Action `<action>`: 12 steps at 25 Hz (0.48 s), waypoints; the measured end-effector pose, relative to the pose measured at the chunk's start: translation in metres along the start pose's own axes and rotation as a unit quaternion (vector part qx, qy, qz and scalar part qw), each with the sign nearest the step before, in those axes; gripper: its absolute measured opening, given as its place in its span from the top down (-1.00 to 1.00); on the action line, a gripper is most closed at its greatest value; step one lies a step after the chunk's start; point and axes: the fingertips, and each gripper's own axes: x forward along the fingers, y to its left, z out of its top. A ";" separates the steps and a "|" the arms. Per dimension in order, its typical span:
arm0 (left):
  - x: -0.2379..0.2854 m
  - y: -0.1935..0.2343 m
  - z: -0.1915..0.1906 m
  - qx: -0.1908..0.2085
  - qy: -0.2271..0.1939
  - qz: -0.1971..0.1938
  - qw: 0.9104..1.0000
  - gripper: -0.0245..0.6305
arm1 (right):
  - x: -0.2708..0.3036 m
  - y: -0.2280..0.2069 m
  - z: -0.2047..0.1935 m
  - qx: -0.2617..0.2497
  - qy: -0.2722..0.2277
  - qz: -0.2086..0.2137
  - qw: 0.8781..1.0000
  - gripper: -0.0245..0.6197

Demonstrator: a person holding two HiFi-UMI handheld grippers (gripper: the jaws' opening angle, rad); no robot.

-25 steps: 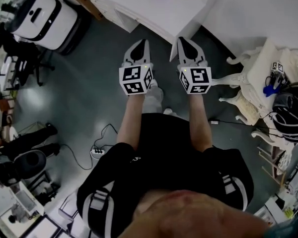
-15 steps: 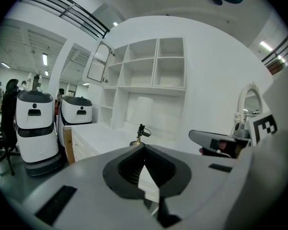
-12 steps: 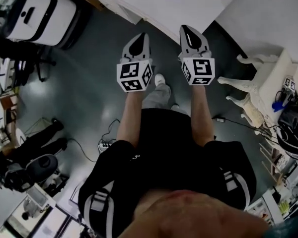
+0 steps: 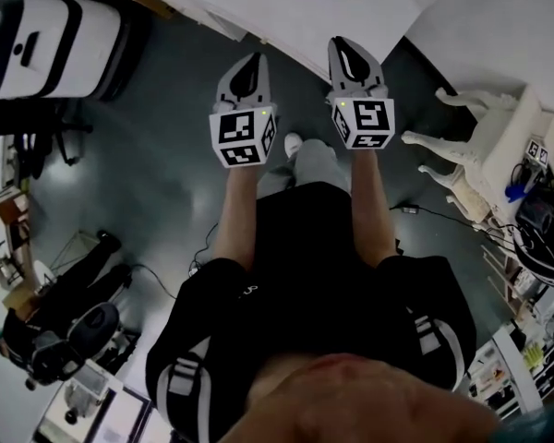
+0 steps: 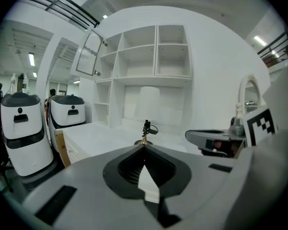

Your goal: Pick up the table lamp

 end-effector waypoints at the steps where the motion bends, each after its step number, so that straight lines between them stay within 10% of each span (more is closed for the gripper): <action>1: 0.003 0.002 0.001 -0.003 0.000 -0.002 1.000 0.90 | 0.005 0.001 -0.001 -0.007 0.005 -0.001 1.000 0.86; 12: 0.058 0.023 0.005 -0.016 0.019 -0.018 1.000 0.90 | 0.068 -0.021 -0.015 -0.008 0.024 -0.002 1.000 0.59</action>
